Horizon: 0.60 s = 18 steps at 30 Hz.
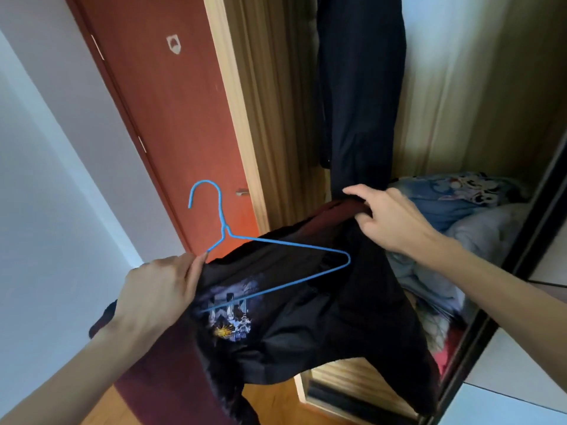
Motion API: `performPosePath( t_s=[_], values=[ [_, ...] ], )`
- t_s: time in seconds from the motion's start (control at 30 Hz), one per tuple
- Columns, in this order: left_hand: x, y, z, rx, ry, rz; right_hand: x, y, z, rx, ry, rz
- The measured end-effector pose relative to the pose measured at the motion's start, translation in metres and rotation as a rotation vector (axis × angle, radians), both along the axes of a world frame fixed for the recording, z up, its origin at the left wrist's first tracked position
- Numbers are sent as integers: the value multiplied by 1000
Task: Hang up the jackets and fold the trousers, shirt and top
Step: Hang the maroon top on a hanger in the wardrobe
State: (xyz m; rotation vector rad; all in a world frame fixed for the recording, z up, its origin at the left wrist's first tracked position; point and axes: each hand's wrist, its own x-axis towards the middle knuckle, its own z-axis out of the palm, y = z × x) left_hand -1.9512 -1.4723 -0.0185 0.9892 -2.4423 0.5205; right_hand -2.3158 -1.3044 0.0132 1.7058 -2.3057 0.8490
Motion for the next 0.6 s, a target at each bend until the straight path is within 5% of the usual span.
performPosePath(
  t_s=[0.13, 0.4, 0.5, 0.6],
  values=[
    [-24, 10, 14, -100, 48, 91, 20, 10, 18, 0, 203, -29],
    [-51, 24, 62, -168, 379, 43, 72, 27, 4, -211, 99, 109],
    [-48, 36, 70, -176, 433, -6, 55, 26, 8, -344, 306, 146],
    [-47, 47, 75, -185, 468, -67, 30, 17, 15, -268, 120, 300]
  ],
)
